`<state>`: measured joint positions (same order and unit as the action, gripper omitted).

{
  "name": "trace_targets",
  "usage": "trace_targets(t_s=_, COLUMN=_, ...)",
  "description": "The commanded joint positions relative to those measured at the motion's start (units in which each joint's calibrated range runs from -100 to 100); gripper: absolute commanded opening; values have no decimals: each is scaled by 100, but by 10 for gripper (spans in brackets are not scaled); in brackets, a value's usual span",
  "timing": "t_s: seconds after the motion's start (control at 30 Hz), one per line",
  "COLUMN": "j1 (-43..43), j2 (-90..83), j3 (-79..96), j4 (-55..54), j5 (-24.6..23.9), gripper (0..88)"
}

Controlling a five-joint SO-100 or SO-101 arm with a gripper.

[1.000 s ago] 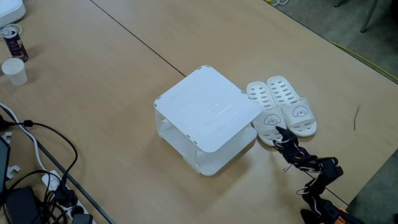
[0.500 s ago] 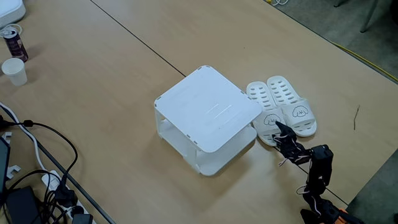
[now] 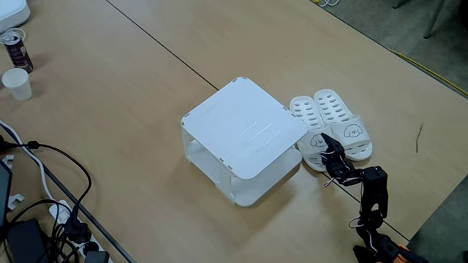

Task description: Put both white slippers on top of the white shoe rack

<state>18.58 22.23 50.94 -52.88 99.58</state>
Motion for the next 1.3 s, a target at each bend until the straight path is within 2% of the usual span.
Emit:
trace_targets(t_s=0.0, j1=50, j2=-90, j3=-236, j4=-131, j5=42, gripper=139)
trace_targets(t_s=0.07, j1=50, j2=-123, j3=-209, j4=-131, j5=42, gripper=29)
trace_targets(t_s=0.1, j1=50, j2=-132, j3=-200, j4=-131, j5=42, gripper=0)
trace_targets(t_s=0.6, j1=141, j2=-1739, j3=-534, j4=93, j5=42, gripper=7)
trace_targets(t_s=0.9, j1=239, j2=-2799, j3=-2383, j4=2690, j5=42, gripper=7)
trace_targets(t_s=1.27, j1=-131, j2=-2841, j3=-5153, j4=4830, j5=42, gripper=7)
